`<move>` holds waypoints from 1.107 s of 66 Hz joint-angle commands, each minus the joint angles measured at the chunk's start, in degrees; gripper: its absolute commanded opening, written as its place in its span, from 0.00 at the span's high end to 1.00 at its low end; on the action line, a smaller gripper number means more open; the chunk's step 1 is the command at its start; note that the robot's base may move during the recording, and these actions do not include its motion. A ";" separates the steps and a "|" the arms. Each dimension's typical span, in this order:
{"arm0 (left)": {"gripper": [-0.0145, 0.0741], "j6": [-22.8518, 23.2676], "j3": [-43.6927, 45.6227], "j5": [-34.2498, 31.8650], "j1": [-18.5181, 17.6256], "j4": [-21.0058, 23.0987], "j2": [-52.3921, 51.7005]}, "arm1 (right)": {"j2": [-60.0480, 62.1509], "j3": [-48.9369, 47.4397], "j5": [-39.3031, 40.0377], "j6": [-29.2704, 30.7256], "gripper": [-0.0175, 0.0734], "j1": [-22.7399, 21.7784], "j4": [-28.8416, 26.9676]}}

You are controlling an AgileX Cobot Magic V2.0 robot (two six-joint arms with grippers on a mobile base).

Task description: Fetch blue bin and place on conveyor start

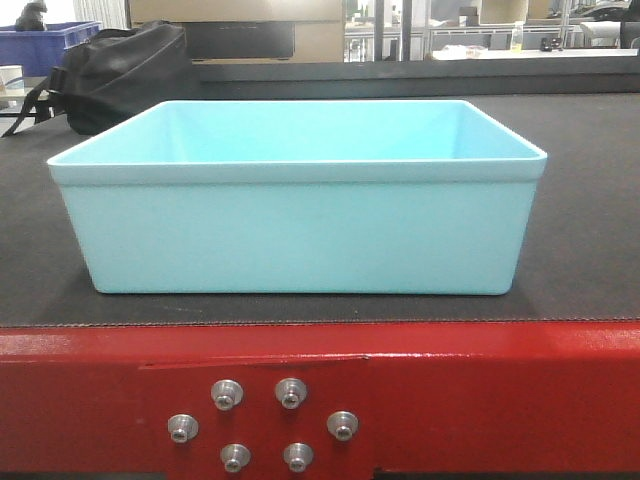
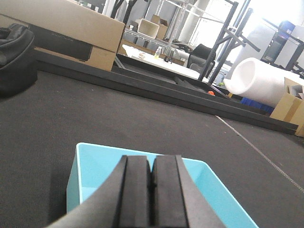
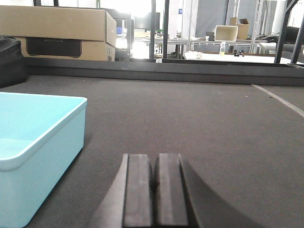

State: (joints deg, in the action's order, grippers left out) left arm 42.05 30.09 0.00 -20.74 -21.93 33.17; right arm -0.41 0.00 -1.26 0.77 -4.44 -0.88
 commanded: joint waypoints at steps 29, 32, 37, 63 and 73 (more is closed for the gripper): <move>0.96 -24.18 -2.60 10.70 7.36 7.96 -5.57 | 0.41 0.00 0.67 0.41 0.99 -0.42 0.01; 0.96 -29.47 -4.14 9.93 10.23 13.04 -7.00 | 0.41 0.00 0.67 0.41 0.99 -0.42 0.01; 0.96 -35.91 -7.54 6.54 14.46 19.71 -9.34 | 0.41 0.00 0.67 0.41 0.99 -0.42 0.01; 0.96 -40.01 -24.37 -1.08 21.52 22.82 -23.67 | 0.41 0.00 0.67 0.41 0.99 -0.42 0.01; 0.96 -40.01 -28.36 -1.00 21.52 21.93 -29.76 | 0.41 0.00 0.67 0.41 0.99 -0.42 0.01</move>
State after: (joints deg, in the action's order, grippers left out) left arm 2.39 3.15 0.00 0.62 0.82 6.15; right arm -0.41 0.00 -1.26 0.77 -4.44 -0.88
